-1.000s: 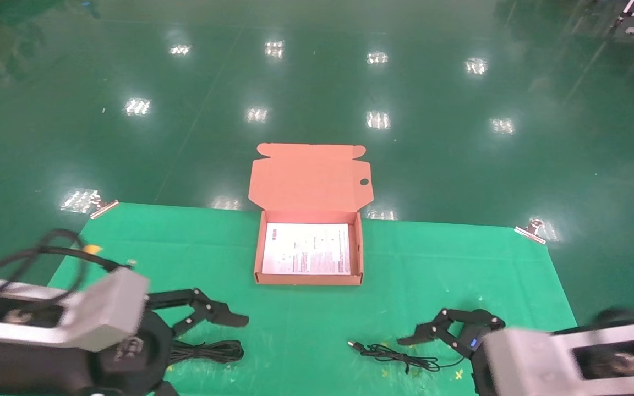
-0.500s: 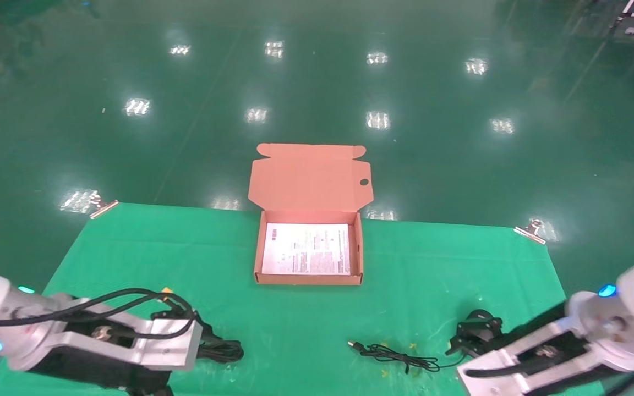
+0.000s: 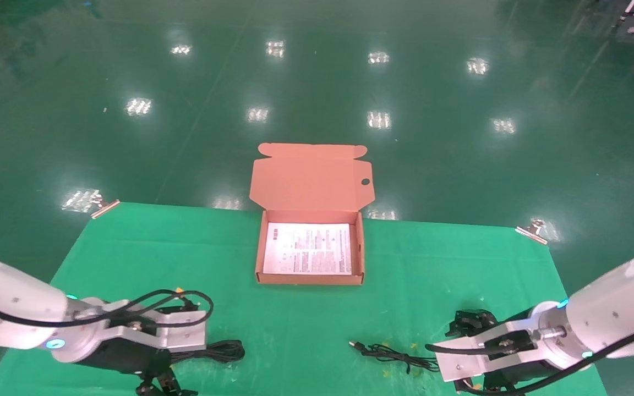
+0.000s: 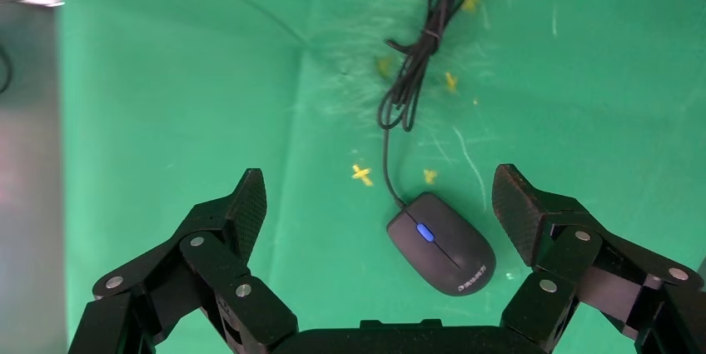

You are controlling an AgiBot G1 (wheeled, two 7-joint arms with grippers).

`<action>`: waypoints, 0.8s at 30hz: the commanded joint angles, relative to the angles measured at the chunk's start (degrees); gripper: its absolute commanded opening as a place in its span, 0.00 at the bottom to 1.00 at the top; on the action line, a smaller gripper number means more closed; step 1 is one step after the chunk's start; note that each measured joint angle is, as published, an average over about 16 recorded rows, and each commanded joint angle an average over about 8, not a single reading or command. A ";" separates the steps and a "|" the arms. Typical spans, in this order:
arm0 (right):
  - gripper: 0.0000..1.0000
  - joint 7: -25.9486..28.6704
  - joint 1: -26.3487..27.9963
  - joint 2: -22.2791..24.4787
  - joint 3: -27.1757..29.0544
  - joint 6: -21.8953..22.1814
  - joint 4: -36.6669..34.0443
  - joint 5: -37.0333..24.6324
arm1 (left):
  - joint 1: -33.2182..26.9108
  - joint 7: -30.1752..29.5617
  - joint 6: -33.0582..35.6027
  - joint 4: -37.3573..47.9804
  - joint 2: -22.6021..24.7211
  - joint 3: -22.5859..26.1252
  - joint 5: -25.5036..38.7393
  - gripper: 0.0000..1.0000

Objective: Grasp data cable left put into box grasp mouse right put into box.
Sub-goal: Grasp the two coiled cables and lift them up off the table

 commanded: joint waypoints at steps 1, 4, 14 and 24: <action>1.00 2.11 -1.44 -0.28 -0.25 2.40 -0.03 -2.07 | 0.41 -0.78 -1.35 1.56 0.78 0.35 1.52 1.00; 1.00 4.16 -3.01 -0.74 -0.36 4.81 -0.18 -3.69 | 0.51 -1.29 -2.93 4.99 2.22 0.56 2.66 1.00; 1.00 9.46 -6.52 -2.56 -0.44 9.66 -1.90 -6.63 | 0.19 -0.01 -7.47 16.31 7.36 1.38 5.24 1.00; 1.00 7.72 -8.20 -6.10 -0.27 12.42 -9.57 -4.51 | -0.39 3.99 -10.98 25.97 11.10 1.66 5.80 1.00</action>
